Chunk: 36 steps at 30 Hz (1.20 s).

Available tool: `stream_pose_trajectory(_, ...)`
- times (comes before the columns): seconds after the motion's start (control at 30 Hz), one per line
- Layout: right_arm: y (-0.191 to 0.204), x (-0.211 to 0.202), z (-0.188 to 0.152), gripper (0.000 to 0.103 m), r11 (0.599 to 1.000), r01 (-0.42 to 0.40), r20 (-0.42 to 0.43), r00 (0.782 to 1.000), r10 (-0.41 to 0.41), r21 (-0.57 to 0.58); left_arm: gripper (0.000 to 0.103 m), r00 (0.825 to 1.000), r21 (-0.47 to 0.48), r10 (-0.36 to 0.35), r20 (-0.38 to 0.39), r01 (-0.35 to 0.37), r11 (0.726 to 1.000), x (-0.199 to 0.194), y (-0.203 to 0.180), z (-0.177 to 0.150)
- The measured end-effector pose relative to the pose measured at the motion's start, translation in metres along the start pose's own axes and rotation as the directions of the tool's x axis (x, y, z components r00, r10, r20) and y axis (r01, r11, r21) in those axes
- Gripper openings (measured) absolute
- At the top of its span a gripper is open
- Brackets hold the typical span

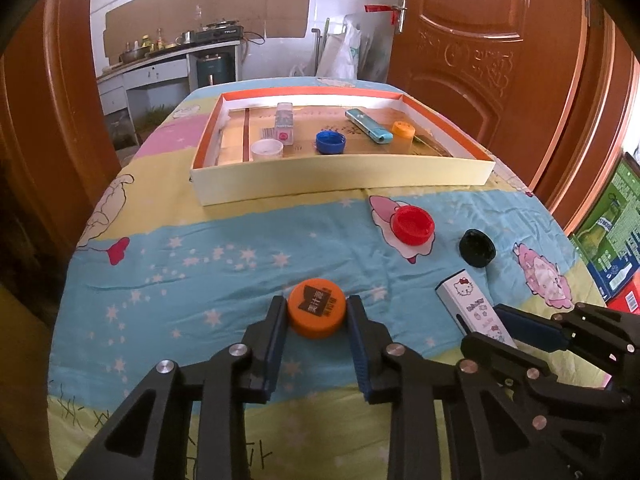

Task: Organize rigid objects
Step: 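Carry the Hello Kitty box and orange cap over the cardboard box with both tools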

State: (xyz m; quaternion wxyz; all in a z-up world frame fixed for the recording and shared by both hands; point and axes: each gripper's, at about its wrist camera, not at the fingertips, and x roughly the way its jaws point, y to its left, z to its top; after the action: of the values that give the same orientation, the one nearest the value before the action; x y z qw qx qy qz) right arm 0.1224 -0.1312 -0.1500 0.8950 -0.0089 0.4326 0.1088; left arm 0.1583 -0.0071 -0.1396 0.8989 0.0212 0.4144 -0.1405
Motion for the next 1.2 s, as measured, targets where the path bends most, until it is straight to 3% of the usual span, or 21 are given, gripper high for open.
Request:
stream_pose_trajectory(0.5,-0.002,-0.015,0.009,0.027,1.0,-0.002,0.039,0.999,0.002,0.009,0.03,0.998,-0.005,-0.018,0.058,0.019,1.0,-0.023,-0.002,0.011)
stream_pose_trajectory(1.2,-0.029,-0.056,0.064,0.026,0.999,0.039,0.173,0.984,-0.042,0.025,0.031,0.99,0.014,-0.01,0.143,0.008,1.0,-0.049,-0.004,0.051)
